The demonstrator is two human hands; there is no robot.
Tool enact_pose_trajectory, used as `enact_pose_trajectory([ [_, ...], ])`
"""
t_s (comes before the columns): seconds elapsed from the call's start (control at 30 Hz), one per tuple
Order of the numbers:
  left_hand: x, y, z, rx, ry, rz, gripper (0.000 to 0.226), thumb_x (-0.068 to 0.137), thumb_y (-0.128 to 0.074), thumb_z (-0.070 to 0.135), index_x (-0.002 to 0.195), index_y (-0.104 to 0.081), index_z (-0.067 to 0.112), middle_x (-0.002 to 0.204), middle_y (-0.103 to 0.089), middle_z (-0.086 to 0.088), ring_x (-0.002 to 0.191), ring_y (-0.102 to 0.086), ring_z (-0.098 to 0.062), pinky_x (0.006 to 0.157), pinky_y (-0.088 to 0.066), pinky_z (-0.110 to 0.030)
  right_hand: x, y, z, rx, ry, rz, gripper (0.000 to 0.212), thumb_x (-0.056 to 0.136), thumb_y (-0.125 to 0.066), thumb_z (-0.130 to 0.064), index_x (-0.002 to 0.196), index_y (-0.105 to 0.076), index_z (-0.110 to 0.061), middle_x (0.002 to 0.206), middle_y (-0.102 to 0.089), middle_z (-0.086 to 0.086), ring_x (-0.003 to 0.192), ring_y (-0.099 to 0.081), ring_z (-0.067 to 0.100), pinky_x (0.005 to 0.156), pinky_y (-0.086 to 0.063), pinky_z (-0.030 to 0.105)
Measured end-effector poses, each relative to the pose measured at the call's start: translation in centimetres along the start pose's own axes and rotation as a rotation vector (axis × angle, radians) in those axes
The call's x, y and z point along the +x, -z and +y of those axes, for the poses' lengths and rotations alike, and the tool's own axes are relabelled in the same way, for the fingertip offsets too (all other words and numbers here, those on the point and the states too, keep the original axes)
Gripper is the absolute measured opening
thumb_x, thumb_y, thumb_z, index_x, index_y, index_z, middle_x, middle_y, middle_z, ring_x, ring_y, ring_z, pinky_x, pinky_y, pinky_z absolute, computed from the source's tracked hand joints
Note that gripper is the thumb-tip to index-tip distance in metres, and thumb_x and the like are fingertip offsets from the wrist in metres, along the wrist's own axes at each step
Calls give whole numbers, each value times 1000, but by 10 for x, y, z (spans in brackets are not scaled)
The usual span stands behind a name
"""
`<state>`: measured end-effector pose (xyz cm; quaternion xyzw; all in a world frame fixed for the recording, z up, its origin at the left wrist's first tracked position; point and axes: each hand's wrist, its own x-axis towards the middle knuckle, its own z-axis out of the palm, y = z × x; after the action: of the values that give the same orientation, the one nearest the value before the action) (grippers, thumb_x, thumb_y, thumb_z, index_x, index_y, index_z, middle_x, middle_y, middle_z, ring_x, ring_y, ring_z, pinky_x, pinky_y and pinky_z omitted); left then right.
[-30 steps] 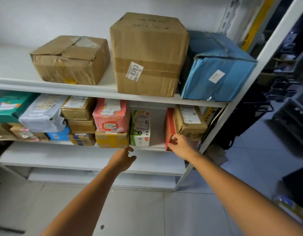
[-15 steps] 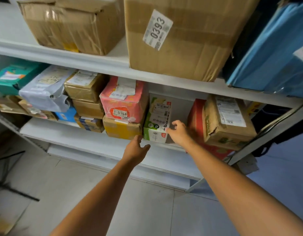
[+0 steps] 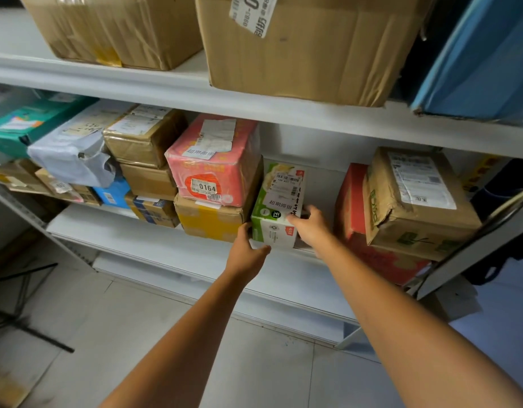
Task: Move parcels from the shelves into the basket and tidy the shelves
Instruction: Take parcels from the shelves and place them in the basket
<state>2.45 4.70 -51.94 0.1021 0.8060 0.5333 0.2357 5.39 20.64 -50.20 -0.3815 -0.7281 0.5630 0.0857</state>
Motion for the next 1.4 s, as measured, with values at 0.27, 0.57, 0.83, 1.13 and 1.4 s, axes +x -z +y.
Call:
enact_pose_trajectory([
  [0.27, -6, -6, 9, -52, 27, 45, 39, 91, -67, 27, 120, -45, 13, 122, -63, -5, 100, -61, -18, 79, -50, -26, -13, 22, 9, 26, -49, -22, 33, 89, -67, -14, 118, -54, -17, 114, -66, 4, 85, -67, 17, 58, -52, 24],
  [0.57, -6, -10, 14, -141, 64, -55, 45, 91, -67, 29, 129, -45, 23, 119, -66, -10, 95, -68, -18, 64, -52, -21, -22, 20, 17, 51, -88, -28, 36, 89, -68, -31, 119, -54, -14, 101, -67, 1, 77, -67, 14, 49, -49, 20],
  [0.83, -10, -3, 17, -318, 170, -177, 64, 86, -73, 12, 139, -39, 23, 120, -66, -7, 89, -68, -11, 57, -53, -19, -24, 21, 15, 129, -118, -111, 30, 100, -53, -29, 130, -54, -25, 98, -71, 1, 71, -64, 13, 52, -44, 24],
  [1.13, -62, 22, 24, -296, 173, -353, 73, 87, -70, 4, 148, -35, 25, 117, -71, -6, 100, -69, -17, 61, -58, -23, -84, 35, 13, 172, -160, -103, 56, 96, -62, -22, 147, -38, -21, 121, -65, 2, 82, -67, 8, 56, -50, 23],
  [1.4, -134, 72, 36, -306, 155, -378, 64, 85, -75, 16, 138, -43, 31, 118, -65, -8, 98, -69, -19, 65, -59, -27, -181, 46, -22, 127, -194, -104, 61, 91, -67, -19, 144, -38, -28, 94, -67, -10, 83, -66, 10, 64, -49, 31],
])
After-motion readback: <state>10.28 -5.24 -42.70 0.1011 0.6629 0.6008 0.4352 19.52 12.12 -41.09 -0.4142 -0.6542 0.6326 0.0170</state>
